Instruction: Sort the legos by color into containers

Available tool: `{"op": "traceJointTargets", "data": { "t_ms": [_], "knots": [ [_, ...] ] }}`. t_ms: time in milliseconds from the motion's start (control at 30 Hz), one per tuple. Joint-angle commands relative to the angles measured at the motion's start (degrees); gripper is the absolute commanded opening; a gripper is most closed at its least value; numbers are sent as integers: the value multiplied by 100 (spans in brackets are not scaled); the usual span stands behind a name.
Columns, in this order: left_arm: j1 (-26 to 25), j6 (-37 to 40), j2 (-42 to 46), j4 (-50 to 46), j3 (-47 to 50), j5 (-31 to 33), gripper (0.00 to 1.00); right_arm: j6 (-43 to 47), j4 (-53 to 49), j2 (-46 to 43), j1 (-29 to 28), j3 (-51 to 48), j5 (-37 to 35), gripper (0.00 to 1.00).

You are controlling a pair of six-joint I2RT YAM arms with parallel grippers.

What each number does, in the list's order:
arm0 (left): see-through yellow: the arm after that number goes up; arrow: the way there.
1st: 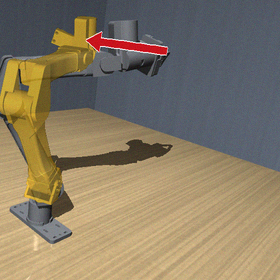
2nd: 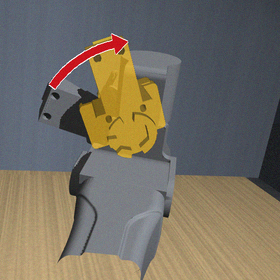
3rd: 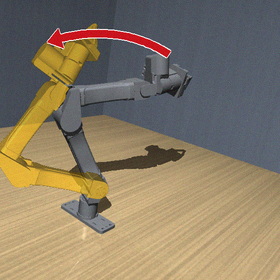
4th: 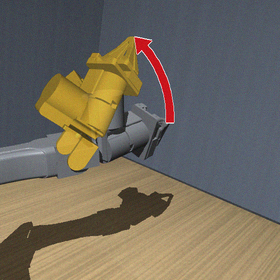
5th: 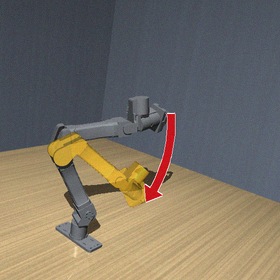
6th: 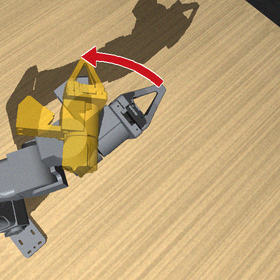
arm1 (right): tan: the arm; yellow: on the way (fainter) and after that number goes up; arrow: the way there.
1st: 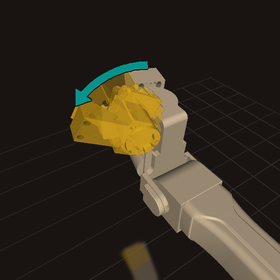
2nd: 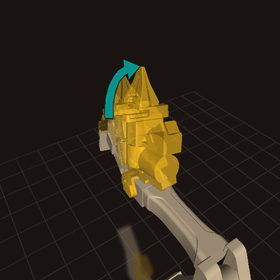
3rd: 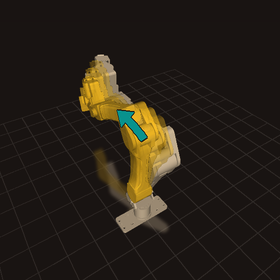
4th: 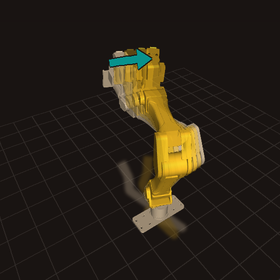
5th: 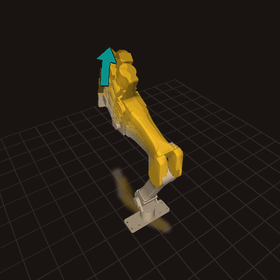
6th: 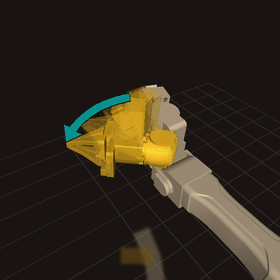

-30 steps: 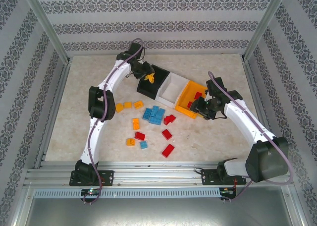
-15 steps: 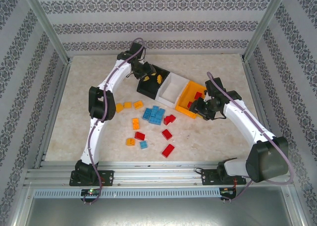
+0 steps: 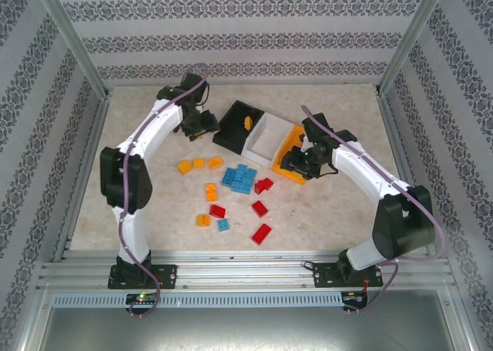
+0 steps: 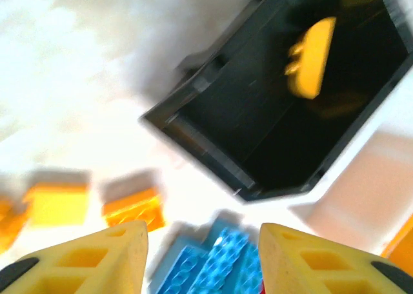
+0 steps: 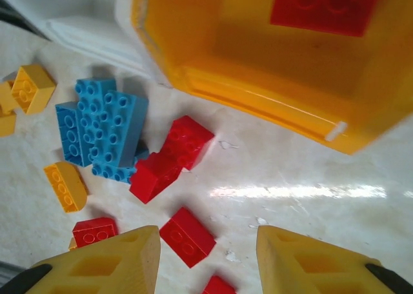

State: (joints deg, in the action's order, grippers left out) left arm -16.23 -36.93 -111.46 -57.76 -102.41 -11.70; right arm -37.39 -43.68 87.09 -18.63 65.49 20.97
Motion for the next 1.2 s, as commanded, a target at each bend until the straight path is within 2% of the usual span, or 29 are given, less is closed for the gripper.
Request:
{"op": "traceJointTargets", "data": {
  "t_ms": [0,100,267,467,1000,1167],
  "knots": [
    [271,6,353,0,1149,349,53,149,40,206,-139,233,176,45],
    [460,-141,655,232,1861,311,58,194,44,332,-200,295,209,47],
    [588,-330,662,473,2251,253,61,240,10,500,-262,406,266,48],
    [701,-524,382,595,2111,305,62,270,-39,557,-317,438,271,48],
    [849,-450,-511,604,1610,196,62,214,-97,721,-314,550,189,49],
    [910,-431,-614,633,1642,165,54,171,-123,757,-310,570,162,49]
  ]
}}
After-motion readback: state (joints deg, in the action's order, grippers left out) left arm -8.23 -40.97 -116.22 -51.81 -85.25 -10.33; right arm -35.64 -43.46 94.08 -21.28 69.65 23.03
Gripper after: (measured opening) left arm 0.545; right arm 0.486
